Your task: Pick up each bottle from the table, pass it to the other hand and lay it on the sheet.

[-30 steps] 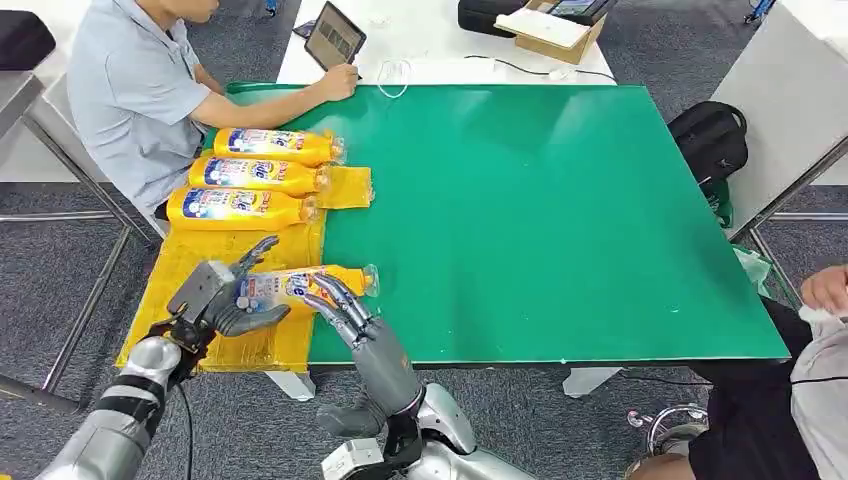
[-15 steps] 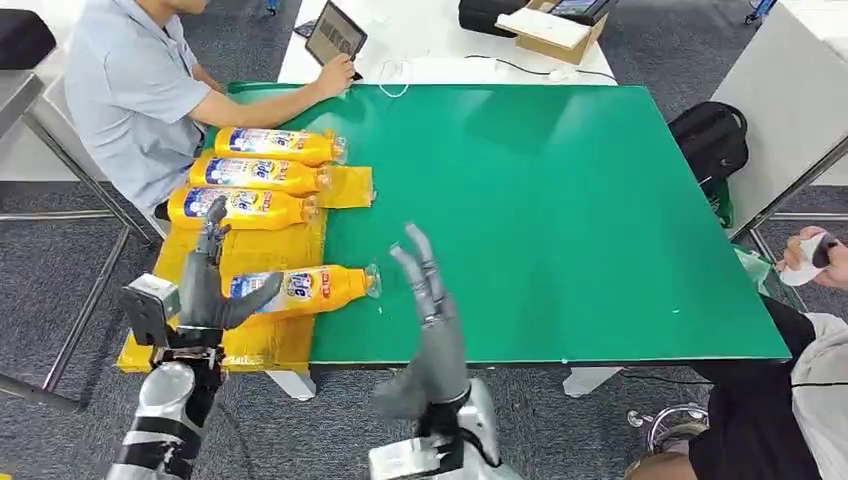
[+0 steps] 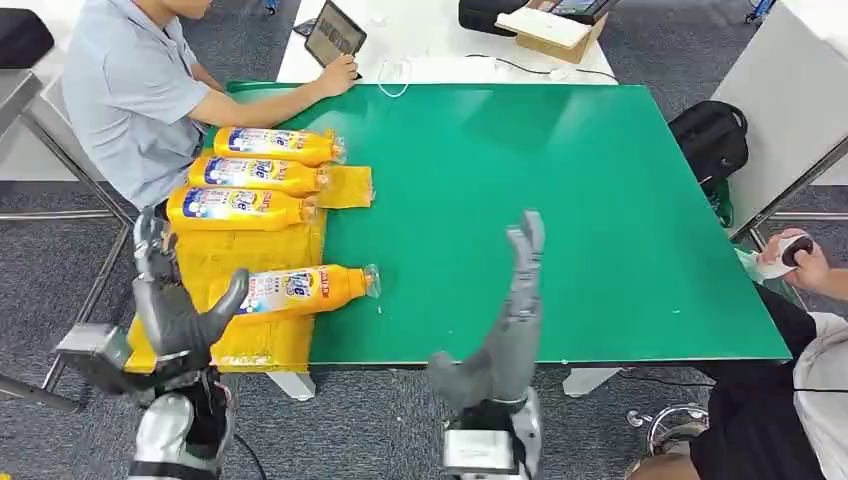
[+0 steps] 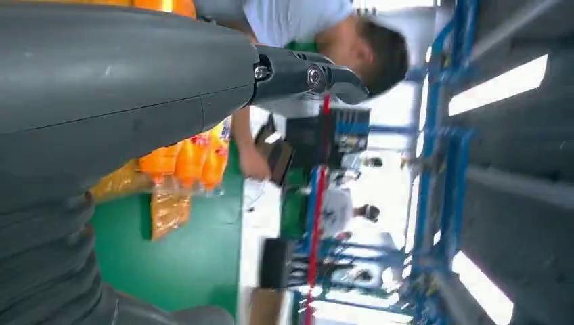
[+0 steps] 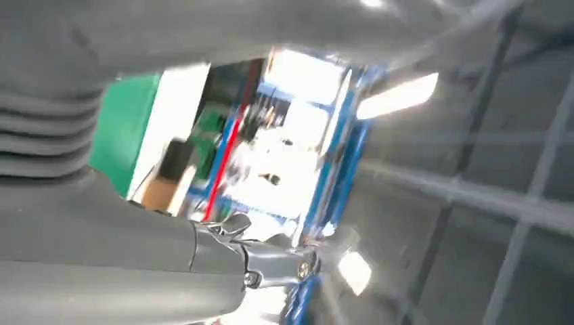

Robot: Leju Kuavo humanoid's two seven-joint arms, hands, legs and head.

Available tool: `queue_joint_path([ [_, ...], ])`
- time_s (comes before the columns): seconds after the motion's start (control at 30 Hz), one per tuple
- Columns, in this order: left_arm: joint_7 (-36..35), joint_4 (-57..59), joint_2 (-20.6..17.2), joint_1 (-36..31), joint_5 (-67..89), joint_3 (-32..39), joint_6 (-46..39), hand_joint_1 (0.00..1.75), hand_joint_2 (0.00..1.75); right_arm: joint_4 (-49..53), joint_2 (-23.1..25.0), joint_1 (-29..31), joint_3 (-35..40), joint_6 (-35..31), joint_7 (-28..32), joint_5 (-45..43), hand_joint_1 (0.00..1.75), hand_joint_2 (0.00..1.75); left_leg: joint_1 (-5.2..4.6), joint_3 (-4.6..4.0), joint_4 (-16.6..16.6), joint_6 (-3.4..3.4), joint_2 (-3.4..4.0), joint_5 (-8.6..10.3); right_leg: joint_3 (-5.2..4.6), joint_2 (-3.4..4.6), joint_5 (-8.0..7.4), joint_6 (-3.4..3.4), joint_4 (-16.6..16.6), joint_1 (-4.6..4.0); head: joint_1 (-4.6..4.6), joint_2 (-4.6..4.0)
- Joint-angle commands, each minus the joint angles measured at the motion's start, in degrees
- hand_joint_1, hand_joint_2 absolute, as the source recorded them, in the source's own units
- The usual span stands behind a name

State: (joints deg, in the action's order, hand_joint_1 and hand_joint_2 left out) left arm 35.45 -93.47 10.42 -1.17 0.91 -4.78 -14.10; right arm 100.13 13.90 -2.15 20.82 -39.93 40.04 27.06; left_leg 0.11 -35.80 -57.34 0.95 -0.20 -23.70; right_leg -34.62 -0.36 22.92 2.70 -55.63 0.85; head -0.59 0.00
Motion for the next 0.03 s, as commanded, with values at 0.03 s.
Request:
queue_joint_path([
  [0.03, 0.2, -6.8, 3.0, 8.2, -4.4, -1.9, 0.8, 0.0, 1.75, -5.4, 2.3, -3.3, -18.6, -0.1, 0.0, -11.8, 0.0, 1.75, 0.03, 0.27, 0.0, -0.01, -0.05, -0.12, 0.31, -0.04, 0.1, -0.06, 0.1, -0.03, 0.0, 0.0],
])
